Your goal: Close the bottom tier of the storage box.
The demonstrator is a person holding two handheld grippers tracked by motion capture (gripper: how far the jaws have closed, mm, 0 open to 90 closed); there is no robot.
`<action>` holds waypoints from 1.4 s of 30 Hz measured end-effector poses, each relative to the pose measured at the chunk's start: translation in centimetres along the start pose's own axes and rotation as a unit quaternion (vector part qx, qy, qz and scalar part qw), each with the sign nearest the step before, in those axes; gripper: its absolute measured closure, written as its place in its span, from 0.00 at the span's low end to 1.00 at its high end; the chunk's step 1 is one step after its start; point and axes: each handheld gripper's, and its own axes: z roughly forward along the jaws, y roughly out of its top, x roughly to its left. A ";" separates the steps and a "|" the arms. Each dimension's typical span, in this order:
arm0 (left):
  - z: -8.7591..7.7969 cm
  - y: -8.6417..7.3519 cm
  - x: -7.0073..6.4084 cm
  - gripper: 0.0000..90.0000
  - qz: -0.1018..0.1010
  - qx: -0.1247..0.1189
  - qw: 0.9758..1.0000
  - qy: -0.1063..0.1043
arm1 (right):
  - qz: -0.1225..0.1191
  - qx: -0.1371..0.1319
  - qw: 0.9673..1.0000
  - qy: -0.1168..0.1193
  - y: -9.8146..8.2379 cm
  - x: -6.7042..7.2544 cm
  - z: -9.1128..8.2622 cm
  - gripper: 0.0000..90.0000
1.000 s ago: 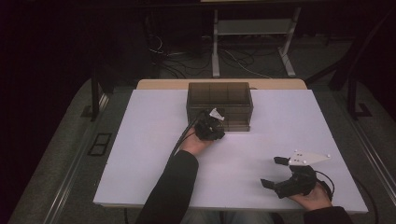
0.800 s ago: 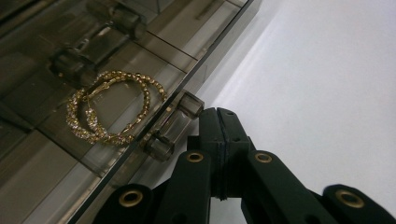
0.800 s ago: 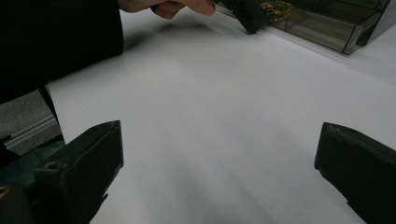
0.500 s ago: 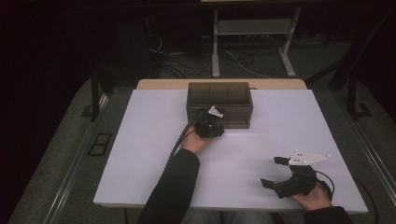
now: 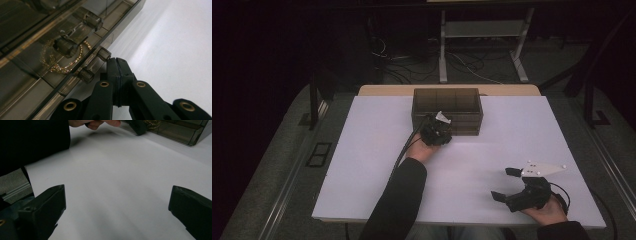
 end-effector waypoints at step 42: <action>-7.3 -1.4 -2.2 0.00 -0.032 -0.080 0.993 -0.078 | -0.005 0.002 1.000 0.002 0.1 0.2 0.3 0.01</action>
